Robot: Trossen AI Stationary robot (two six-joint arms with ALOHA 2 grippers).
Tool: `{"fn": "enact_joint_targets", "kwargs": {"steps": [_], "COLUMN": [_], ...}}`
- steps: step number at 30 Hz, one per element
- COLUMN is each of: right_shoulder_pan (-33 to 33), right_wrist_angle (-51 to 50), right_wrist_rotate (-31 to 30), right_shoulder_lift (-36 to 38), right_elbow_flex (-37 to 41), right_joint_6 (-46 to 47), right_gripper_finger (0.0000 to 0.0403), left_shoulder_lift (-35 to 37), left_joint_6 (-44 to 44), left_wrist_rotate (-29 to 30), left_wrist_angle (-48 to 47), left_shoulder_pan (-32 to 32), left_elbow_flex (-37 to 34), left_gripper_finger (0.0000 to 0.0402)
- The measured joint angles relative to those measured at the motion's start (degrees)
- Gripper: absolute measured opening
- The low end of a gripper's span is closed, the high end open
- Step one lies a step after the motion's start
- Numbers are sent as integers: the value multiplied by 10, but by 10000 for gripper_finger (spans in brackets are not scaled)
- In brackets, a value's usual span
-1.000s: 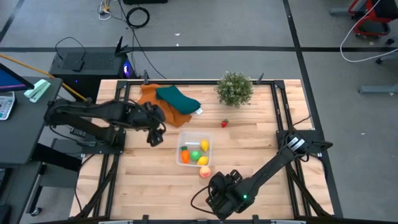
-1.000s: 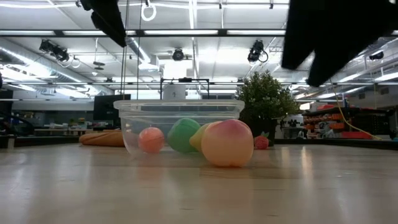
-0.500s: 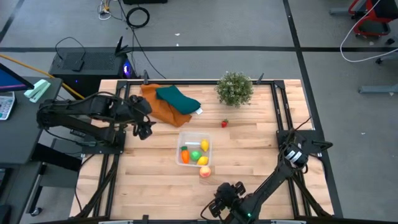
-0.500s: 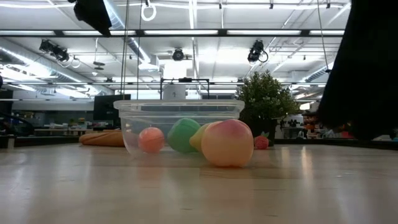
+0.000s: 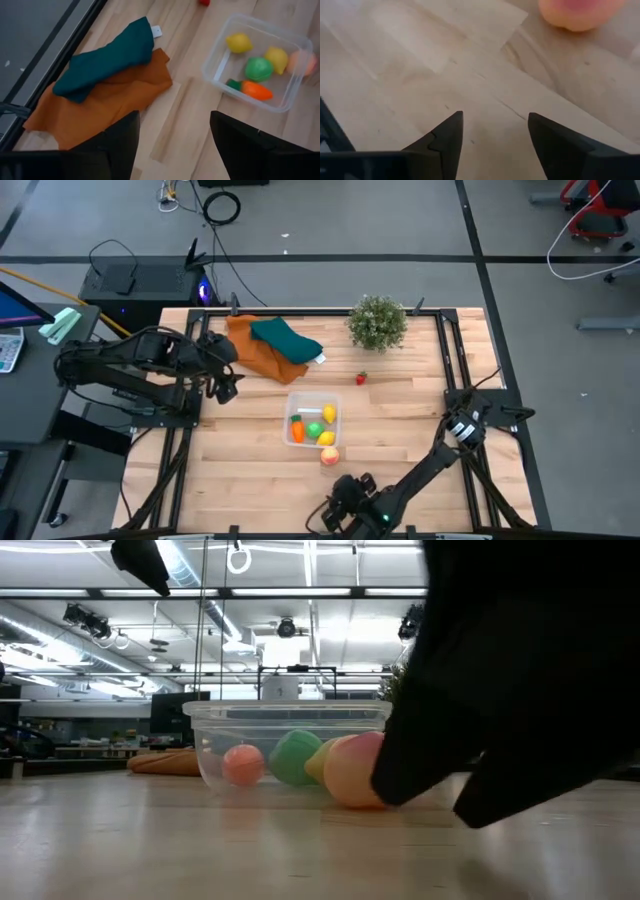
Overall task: Pick and placing Produce into tupperware
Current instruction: Put the orange peach into the transparent container
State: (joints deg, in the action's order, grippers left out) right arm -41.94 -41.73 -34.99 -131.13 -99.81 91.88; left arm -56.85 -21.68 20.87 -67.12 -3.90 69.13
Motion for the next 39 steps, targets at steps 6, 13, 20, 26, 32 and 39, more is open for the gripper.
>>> {"fn": "enact_joint_targets", "kwargs": {"steps": [6,13,20,26,32,39], "right_shoulder_pan": [39,81,93,95,109,124], "right_wrist_angle": [-8,-17,-13,-11,-15,-20], "right_wrist_rotate": [26,38,61,64,70,68], "right_shoulder_lift": [0,1,2,2,3,3], "right_elbow_flex": [0,0,0,-1,-1,-1], "right_joint_6": [3,19,-1,-5,4,10], "right_gripper_finger": [214,221,232,254,262,254], "left_shoulder_lift": [1,1,1,1,1,1], "left_joint_6": [24,43,59,60,66,63], "left_wrist_rotate": [-1,-1,-1,-1,-1,-1], "left_wrist_angle": [-10,-11,-8,-5,-4,-3], "left_shoulder_pan": [-1,-1,-1,-1,-1,-1], "left_elbow_flex": [0,0,0,0,0,0], "left_gripper_finger": [245,244,244,238,233,233]}}
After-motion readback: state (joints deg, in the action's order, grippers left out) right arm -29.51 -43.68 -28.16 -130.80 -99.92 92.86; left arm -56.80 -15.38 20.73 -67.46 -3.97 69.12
